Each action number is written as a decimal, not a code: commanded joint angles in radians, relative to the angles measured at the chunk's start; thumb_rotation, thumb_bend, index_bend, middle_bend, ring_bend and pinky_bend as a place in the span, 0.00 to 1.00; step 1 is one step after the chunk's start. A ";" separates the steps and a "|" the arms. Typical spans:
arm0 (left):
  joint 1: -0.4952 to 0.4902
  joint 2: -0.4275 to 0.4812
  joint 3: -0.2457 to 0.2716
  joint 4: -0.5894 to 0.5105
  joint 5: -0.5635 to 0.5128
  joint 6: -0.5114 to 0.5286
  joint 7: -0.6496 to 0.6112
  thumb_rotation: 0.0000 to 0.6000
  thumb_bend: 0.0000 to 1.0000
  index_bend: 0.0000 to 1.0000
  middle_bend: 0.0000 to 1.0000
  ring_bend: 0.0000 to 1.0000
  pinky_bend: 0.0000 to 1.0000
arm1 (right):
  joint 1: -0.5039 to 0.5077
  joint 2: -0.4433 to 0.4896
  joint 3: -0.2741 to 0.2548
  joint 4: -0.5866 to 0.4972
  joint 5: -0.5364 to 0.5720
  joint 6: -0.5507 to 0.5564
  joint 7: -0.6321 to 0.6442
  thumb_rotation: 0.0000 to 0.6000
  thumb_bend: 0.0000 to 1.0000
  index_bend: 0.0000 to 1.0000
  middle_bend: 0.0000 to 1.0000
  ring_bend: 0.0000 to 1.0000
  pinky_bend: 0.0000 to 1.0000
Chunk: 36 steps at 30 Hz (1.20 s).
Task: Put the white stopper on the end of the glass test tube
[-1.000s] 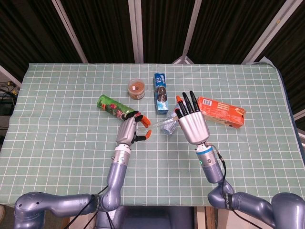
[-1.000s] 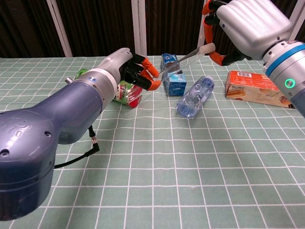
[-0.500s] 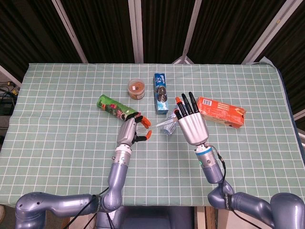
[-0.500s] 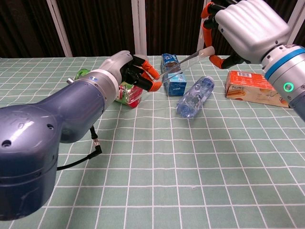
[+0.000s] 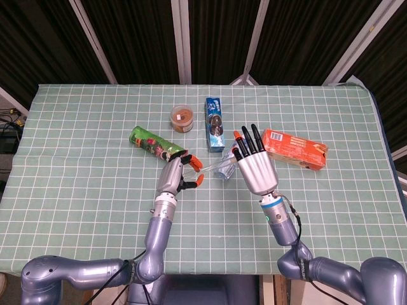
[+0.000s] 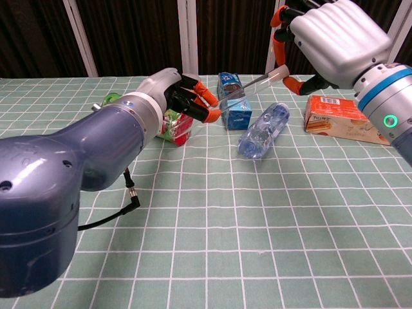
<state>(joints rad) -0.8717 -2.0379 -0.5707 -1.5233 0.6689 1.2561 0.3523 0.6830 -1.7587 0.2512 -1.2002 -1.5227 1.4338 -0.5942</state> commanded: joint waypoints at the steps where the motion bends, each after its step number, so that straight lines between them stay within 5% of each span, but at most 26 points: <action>1: -0.001 0.000 -0.002 0.000 -0.003 0.000 0.000 1.00 0.67 0.57 0.51 0.11 0.00 | -0.001 0.001 0.000 -0.002 -0.001 0.001 0.000 1.00 0.45 0.61 0.23 0.11 0.07; 27: -0.026 -0.012 -0.004 0.036 0.018 -0.005 -0.009 1.00 0.67 0.57 0.51 0.11 0.00 | -0.012 0.012 -0.014 -0.026 -0.015 0.004 0.007 1.00 0.46 0.59 0.22 0.11 0.07; 30: -0.028 -0.015 -0.003 0.040 0.024 -0.008 -0.016 1.00 0.67 0.57 0.51 0.11 0.00 | -0.015 0.016 -0.016 -0.034 -0.017 0.006 0.006 1.00 0.46 0.53 0.22 0.10 0.07; 36: -0.028 -0.019 0.004 0.045 0.034 -0.008 -0.023 1.00 0.67 0.58 0.51 0.11 0.00 | -0.024 0.026 -0.019 -0.050 -0.009 0.000 -0.003 1.00 0.45 0.19 0.09 0.04 0.05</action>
<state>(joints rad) -0.9001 -2.0571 -0.5679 -1.4790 0.7023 1.2479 0.3299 0.6605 -1.7349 0.2322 -1.2479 -1.5335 1.4348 -0.5956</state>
